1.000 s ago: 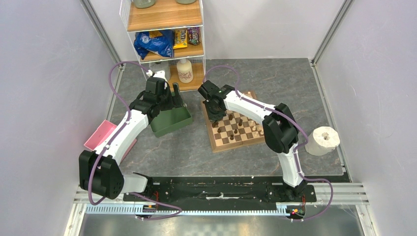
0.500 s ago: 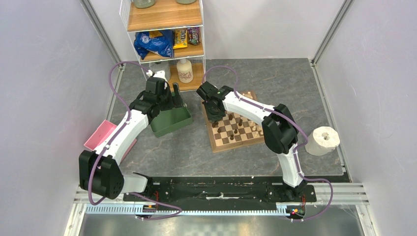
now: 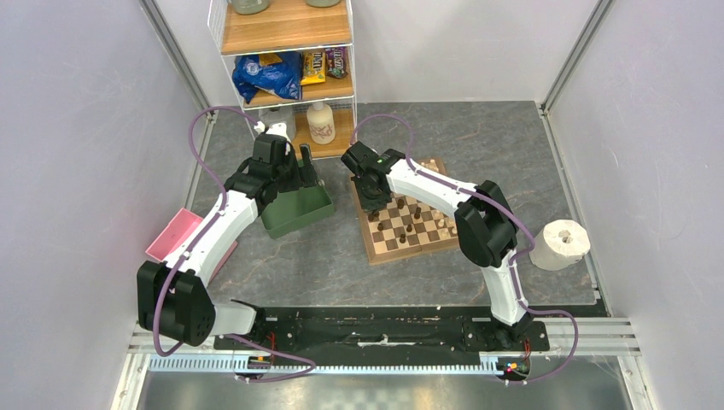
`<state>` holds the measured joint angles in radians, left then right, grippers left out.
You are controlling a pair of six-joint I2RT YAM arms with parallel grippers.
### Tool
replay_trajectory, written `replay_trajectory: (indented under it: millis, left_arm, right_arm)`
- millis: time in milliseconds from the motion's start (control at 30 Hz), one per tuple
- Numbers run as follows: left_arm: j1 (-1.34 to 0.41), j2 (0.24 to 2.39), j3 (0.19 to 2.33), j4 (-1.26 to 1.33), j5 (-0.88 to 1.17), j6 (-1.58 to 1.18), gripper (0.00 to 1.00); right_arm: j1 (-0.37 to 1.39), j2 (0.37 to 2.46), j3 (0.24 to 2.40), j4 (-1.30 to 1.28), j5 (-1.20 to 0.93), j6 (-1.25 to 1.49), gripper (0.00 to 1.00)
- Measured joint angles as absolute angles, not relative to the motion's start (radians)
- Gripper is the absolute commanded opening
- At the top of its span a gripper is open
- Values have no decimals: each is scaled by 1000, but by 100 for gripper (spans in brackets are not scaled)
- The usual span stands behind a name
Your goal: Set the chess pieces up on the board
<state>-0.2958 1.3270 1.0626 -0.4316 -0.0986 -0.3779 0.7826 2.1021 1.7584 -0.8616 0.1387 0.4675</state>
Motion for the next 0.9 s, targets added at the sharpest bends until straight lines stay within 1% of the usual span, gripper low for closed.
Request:
replay_trajectory:
  millis: [633,900]
  left_arm:
    - [-296,1327,1063,-431,-95,-378,93]
    - [-296,1327,1063,-431,-94,-378,93]
  right_arm:
    - [780,2100,1756,-875,261,492,11]
    - [768,2088,1739,-868,199,476,11]
